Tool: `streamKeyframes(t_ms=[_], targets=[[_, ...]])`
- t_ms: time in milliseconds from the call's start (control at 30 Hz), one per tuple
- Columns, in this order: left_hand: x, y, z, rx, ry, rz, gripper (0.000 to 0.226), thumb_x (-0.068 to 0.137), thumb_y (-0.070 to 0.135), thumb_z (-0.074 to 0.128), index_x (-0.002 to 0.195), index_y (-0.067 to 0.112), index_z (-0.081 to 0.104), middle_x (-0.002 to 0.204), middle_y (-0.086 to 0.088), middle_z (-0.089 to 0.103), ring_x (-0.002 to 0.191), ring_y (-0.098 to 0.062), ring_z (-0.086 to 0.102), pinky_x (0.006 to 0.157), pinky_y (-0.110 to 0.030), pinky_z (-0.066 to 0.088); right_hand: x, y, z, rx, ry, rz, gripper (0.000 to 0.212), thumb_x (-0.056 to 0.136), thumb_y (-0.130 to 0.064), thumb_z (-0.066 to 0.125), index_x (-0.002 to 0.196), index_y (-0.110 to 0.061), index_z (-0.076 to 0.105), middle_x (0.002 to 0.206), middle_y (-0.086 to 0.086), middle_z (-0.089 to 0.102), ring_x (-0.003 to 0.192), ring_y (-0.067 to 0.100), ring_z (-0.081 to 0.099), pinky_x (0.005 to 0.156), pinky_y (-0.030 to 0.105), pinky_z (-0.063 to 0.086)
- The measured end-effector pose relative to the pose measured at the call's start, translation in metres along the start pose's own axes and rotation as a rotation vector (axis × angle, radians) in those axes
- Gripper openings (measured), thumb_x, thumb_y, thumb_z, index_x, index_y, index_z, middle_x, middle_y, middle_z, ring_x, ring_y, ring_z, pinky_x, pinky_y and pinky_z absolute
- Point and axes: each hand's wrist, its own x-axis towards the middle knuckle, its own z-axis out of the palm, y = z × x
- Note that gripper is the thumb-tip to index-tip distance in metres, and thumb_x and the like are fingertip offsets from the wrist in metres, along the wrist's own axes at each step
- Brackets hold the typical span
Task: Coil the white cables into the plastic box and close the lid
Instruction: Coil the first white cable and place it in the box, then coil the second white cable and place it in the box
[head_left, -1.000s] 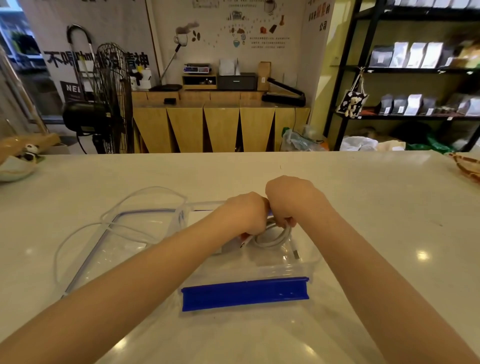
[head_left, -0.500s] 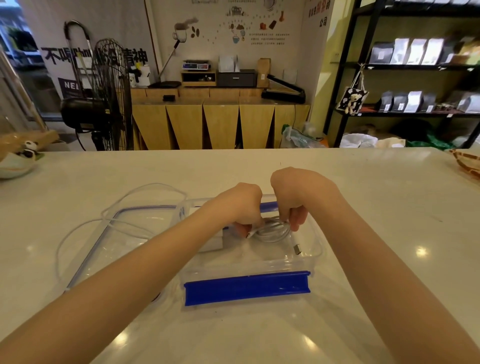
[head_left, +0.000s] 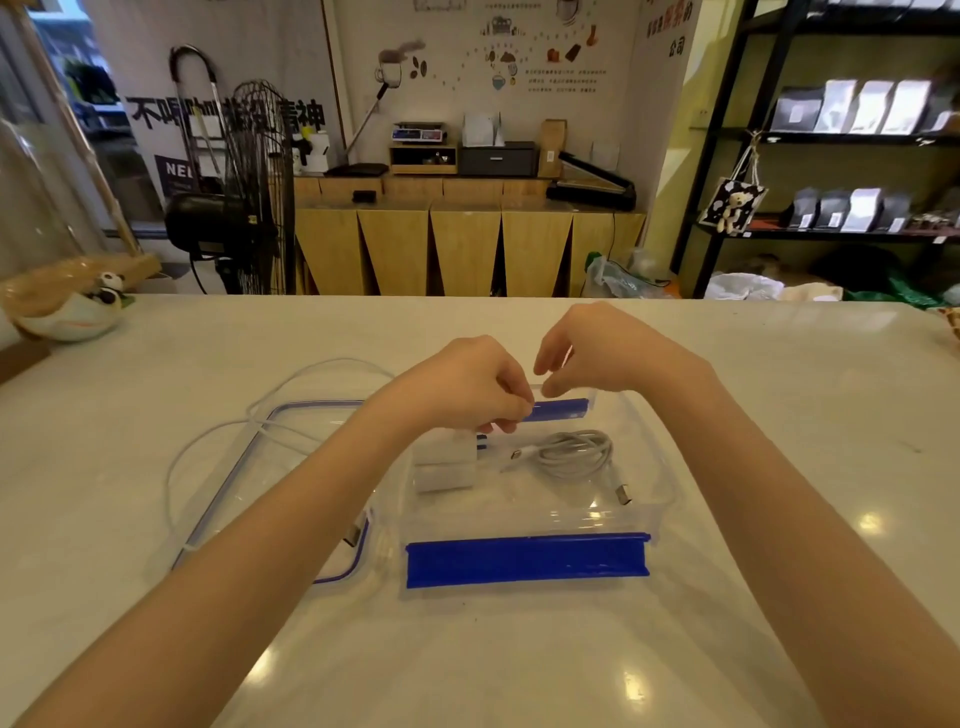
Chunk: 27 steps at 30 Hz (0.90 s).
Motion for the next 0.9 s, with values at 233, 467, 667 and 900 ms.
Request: streamKeyframes(t_ms=[233, 467, 667, 900], targets=[[-0.013, -0.015, -0.003, -0.121, 0.074, -0.05, 0.018, 0.086, 0.016, 0.058, 0.1, 0.011, 0.066, 0.078, 0.002, 0.067, 0.068, -0.007, 0.064, 0.059, -0.01, 0.051, 0.005, 0.001, 0.003, 0.032, -0.027, 0.014, 0.017, 0.075, -0.016, 0.07, 0.091, -0.012, 0.072, 0.09, 0.008, 0.073, 0.078, 0.019, 0.066, 0.076, 0.032, 0.055], [-0.035, -0.021, -0.007, -0.181, 0.139, 0.007, 0.018, 0.086, 0.016, 0.057, 0.102, 0.013, 0.066, 0.081, 0.002, 0.068, 0.073, -0.006, 0.066, 0.067, -0.015, 0.053, 0.003, -0.002, 0.002, 0.01, -0.061, -0.016, 0.021, 0.076, -0.019, 0.07, 0.095, -0.012, 0.071, 0.092, 0.004, 0.071, 0.082, 0.018, 0.064, 0.081, 0.03, 0.053], [-0.082, -0.065, -0.033, -0.187, 0.404, -0.046, 0.015, 0.086, 0.016, 0.055, 0.097, 0.023, 0.063, 0.085, 0.008, 0.067, 0.08, -0.003, 0.062, 0.069, -0.016, 0.049, 0.002, -0.052, 0.002, 0.156, -0.067, -0.283, 0.02, 0.083, -0.025, 0.061, 0.101, -0.016, 0.067, 0.094, -0.003, 0.065, 0.085, 0.012, 0.06, 0.074, 0.018, 0.046], [-0.112, -0.125, -0.027, 0.019, 0.51, -0.262, 0.015, 0.081, 0.021, 0.063, 0.096, 0.017, 0.068, 0.091, 0.003, 0.067, 0.079, -0.006, 0.059, 0.065, -0.007, 0.04, 0.032, -0.123, 0.035, 0.048, -0.181, -0.518, 0.019, 0.085, -0.019, 0.059, 0.102, -0.014, 0.066, 0.096, 0.0, 0.064, 0.085, 0.013, 0.056, 0.069, 0.018, 0.042]])
